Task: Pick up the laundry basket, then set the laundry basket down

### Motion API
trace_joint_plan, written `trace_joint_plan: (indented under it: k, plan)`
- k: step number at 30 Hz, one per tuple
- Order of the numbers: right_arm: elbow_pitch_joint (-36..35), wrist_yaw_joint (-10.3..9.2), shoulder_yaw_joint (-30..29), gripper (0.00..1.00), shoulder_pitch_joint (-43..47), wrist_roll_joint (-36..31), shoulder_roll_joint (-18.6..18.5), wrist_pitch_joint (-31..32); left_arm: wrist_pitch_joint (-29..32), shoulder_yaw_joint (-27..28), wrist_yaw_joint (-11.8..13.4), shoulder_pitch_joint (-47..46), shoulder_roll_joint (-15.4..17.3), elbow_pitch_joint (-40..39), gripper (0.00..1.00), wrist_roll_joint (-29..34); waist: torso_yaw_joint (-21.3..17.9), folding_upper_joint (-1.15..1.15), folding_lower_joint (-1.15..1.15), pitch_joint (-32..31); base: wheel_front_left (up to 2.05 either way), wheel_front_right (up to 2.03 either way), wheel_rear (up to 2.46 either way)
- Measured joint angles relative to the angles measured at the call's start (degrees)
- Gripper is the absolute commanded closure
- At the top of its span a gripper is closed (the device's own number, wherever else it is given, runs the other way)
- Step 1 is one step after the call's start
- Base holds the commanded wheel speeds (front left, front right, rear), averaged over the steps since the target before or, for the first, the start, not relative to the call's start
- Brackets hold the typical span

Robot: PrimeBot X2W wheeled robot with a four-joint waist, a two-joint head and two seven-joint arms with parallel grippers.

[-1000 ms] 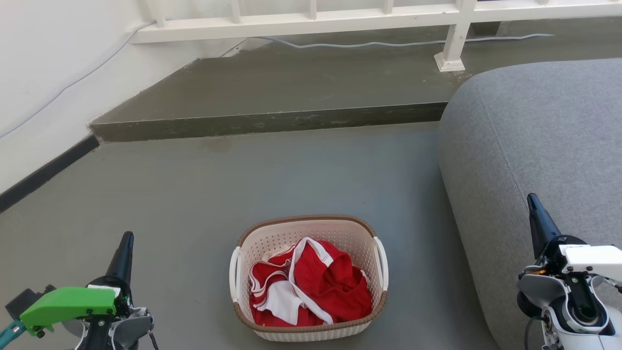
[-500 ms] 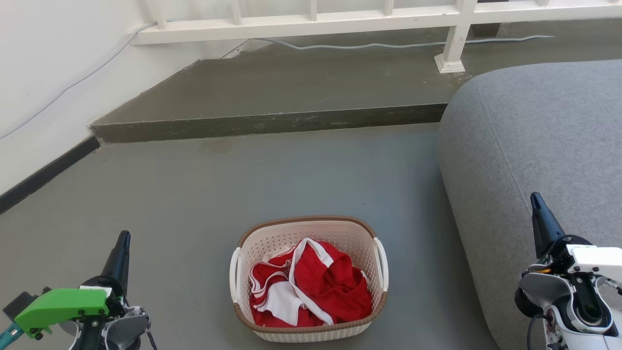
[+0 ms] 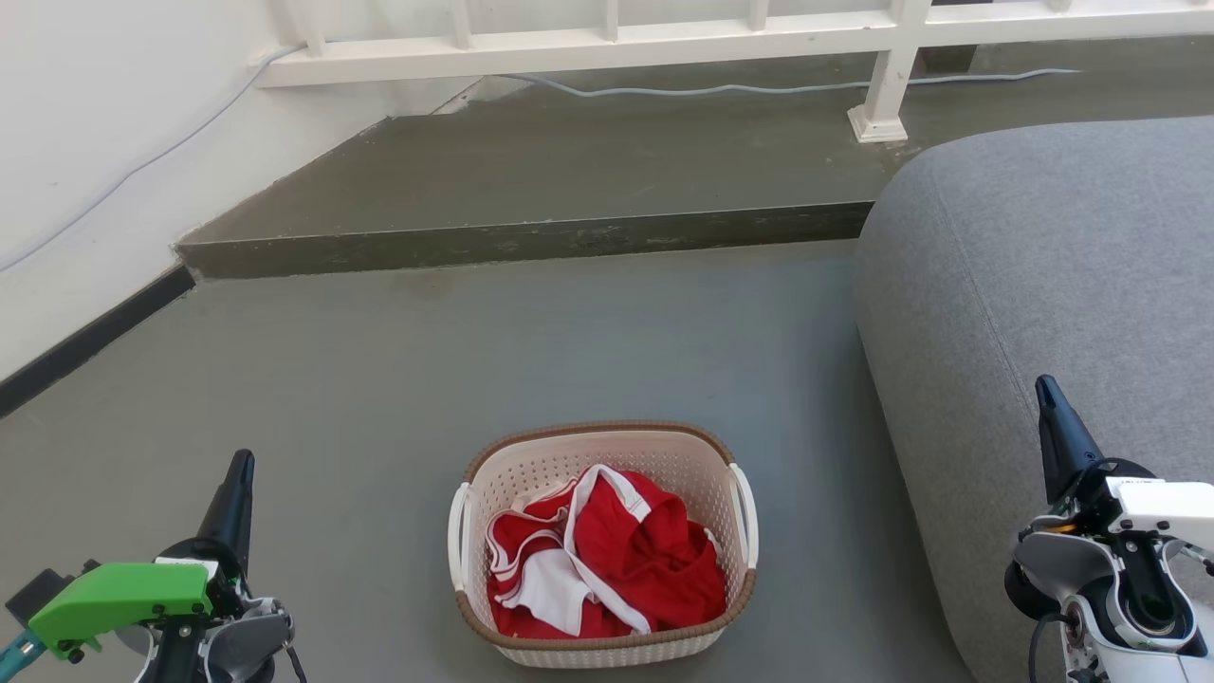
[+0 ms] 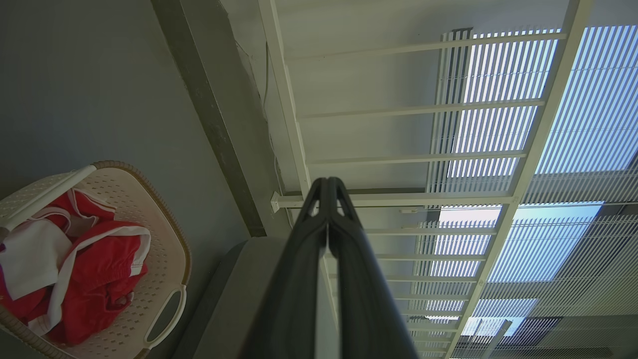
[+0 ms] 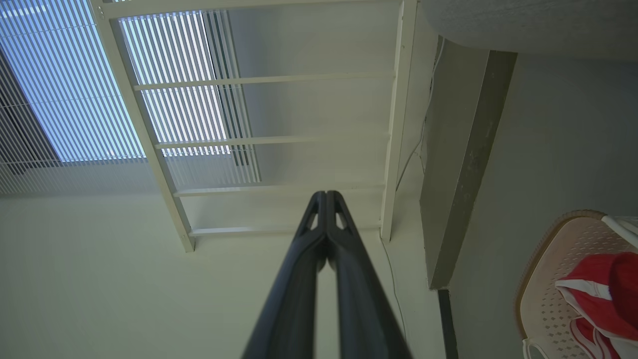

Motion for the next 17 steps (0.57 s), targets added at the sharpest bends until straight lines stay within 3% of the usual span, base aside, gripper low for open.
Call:
trace_joint_plan:
  k: [17]
  plan:
    - [-0.05,0.08,-0.01,1.0,0.0,0.0,0.01,0.0,0.0,0.0,0.0,0.0,0.0,-0.04,1.0,0.0,0.0,0.0,0.0,0.0,0.0,0.0,0.0]
